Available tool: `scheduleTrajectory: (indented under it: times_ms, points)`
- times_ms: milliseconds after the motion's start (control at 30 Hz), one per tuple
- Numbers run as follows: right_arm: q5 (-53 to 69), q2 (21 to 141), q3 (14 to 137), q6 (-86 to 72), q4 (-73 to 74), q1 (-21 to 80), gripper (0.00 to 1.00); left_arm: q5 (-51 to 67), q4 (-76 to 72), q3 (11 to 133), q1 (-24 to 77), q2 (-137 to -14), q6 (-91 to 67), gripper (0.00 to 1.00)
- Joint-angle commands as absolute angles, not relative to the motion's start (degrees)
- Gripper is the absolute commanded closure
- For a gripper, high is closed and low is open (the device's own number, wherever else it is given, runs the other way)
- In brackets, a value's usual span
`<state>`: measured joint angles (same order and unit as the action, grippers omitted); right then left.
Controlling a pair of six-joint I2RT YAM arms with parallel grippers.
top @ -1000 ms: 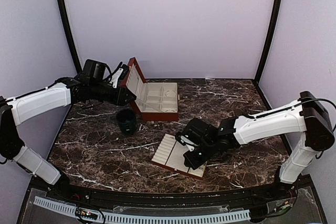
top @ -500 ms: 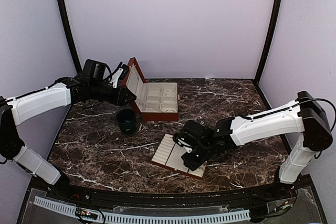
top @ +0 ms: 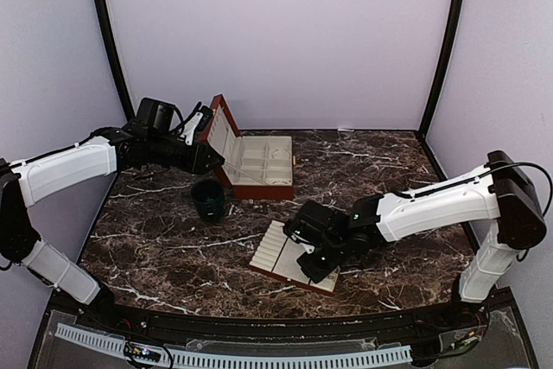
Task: Organize the mixed jewelry
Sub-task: Insert the earring into the earring holder.
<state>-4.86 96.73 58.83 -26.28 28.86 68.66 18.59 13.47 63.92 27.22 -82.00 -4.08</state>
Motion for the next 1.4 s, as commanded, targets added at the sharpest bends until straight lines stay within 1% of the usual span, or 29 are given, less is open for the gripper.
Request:
scheduleTrajectory:
  times_ms: [0, 233, 433, 600, 867, 1000, 1200, 1367]
  points:
    - [-3.86, 100.00, 60.65, -31.13, 33.04, 70.31, 1.00, 19.25, 13.97, 63.69, 27.17, -80.86, -3.53, 0.57]
    - [-4.75, 99.90, 60.37, -38.42, 34.76, 70.31, 0.99, 19.51, 13.89, 63.65, 27.20, -80.71, -3.71, 0.57]
    - [-4.72, 98.98, 58.91, -40.05, 33.74, 70.31, 0.97, 19.16, 13.97, 63.49, 27.15, -80.38, -3.61, 0.57]
    - [-7.12, 98.86, 59.32, -40.61, 35.25, 70.25, 0.95, 19.09, 13.93, 63.46, 27.16, -80.33, -3.65, 0.57]
    - [-8.94, 97.39, 60.36, -40.75, 36.26, 70.20, 0.81, 19.42, 13.97, 63.47, 27.16, -80.33, -3.73, 0.57]
    - [-9.76, 96.89, 60.88, -40.67, 36.73, 70.24, 0.73, 19.51, 13.90, 63.47, 27.17, -80.43, -3.75, 0.56]
    - [-10.70, 95.55, 61.88, -40.90, 36.94, 69.49, 0.66, 19.56, 13.84, 63.45, 27.16, -80.42, -3.78, 0.56]
    - [-8.54, 94.12, 62.89, -39.20, 35.67, 69.17, 0.57, 19.58, 13.89, 63.37, 27.20, -80.43, -3.79, 0.56]
